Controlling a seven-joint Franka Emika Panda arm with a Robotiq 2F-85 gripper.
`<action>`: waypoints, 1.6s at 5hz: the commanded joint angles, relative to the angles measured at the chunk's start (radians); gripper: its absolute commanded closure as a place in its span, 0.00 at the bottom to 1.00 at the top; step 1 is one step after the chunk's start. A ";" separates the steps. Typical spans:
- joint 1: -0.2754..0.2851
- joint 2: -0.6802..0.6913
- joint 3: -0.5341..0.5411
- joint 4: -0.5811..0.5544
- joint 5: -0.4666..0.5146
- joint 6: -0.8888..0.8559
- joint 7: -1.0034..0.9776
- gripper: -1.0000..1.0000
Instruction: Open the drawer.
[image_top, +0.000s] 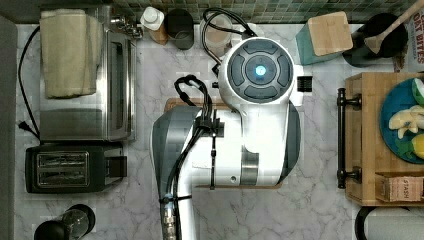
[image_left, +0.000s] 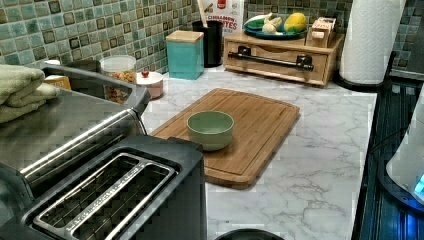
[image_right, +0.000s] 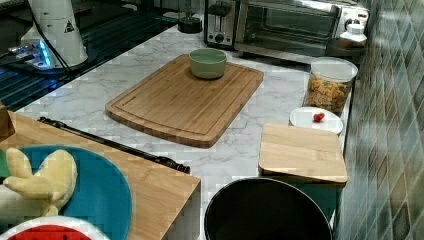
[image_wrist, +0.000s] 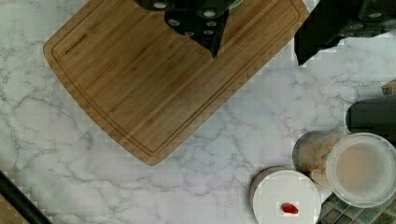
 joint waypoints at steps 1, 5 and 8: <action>0.005 0.000 0.005 0.011 -0.001 0.000 0.000 0.00; -0.109 -0.026 -0.091 -0.175 -0.086 0.202 -0.668 0.00; -0.159 0.017 -0.181 -0.277 -0.166 0.404 -0.866 0.00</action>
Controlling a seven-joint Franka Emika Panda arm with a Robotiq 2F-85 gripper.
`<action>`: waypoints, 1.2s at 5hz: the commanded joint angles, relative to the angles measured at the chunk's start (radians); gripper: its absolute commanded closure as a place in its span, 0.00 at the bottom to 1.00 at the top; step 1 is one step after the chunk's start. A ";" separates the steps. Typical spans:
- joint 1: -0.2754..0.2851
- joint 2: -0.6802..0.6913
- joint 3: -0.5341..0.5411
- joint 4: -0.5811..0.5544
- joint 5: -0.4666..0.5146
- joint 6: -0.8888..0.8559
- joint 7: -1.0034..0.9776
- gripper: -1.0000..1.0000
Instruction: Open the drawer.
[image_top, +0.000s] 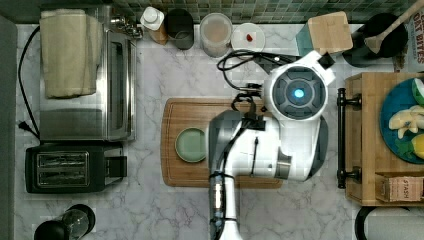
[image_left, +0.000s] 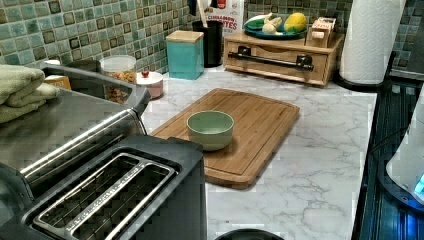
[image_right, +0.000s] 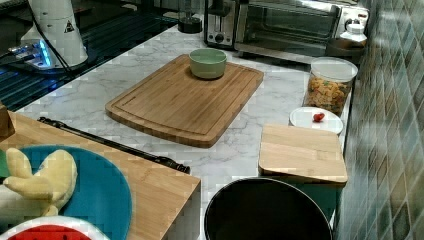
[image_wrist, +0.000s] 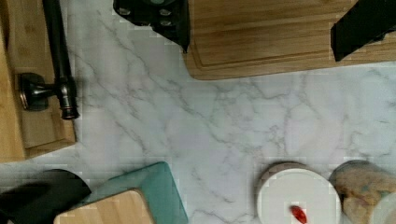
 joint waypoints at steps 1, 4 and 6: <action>-0.123 0.022 -0.102 -0.088 -0.054 0.143 -0.176 0.00; -0.116 0.073 -0.112 -0.115 -0.146 0.192 -0.154 0.00; -0.170 0.156 -0.124 -0.086 -0.174 0.241 -0.257 0.00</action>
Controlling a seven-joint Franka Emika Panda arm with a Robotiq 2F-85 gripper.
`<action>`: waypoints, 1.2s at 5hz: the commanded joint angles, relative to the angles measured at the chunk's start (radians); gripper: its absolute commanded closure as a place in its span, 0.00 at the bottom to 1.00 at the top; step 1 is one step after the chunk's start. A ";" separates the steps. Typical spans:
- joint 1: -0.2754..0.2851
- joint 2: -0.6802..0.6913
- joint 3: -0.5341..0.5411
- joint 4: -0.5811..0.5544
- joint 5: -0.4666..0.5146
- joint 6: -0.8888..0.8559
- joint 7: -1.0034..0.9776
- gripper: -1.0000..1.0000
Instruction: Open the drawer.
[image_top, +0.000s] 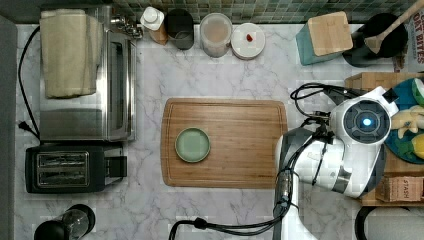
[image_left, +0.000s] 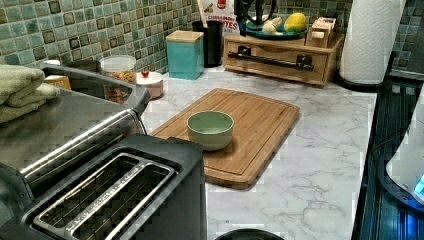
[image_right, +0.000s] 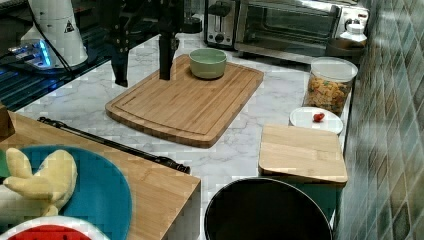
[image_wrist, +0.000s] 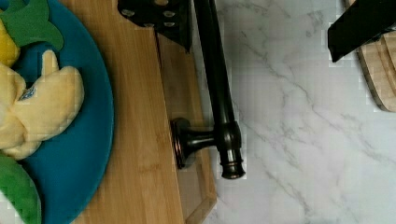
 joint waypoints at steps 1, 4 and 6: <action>-0.046 0.100 -0.014 0.035 0.001 0.069 -0.196 0.00; -0.038 0.101 -0.079 -0.030 -0.100 0.135 -0.041 0.00; -0.082 0.186 -0.044 -0.060 0.046 0.253 -0.108 0.00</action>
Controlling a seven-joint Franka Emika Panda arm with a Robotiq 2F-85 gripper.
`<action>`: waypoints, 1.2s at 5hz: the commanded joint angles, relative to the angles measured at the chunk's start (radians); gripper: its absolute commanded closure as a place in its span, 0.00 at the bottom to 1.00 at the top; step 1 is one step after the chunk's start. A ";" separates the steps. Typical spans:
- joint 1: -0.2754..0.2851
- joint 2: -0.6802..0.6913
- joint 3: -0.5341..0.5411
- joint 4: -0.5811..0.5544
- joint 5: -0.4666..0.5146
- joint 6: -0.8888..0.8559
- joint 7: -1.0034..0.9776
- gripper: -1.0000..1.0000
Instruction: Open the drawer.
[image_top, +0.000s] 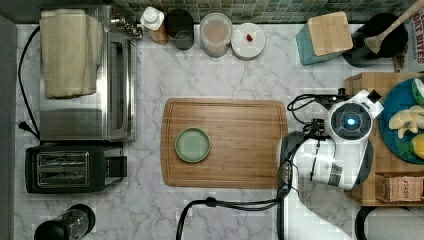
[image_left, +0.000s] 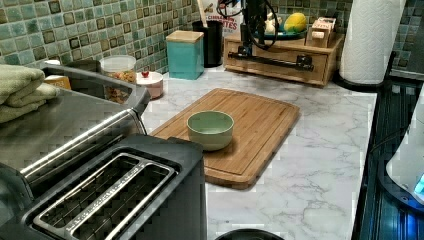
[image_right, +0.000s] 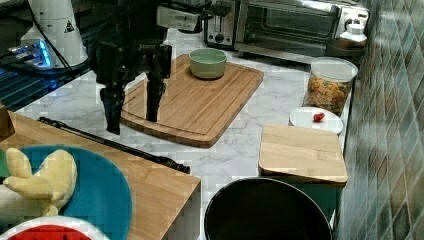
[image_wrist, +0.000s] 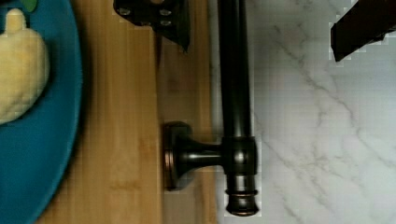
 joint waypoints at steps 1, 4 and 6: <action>-0.070 0.046 0.025 -0.065 0.190 0.098 -0.026 0.00; -0.062 0.121 0.001 -0.073 0.156 0.146 -0.043 0.00; -0.085 0.135 0.061 -0.039 0.196 0.092 -0.133 0.00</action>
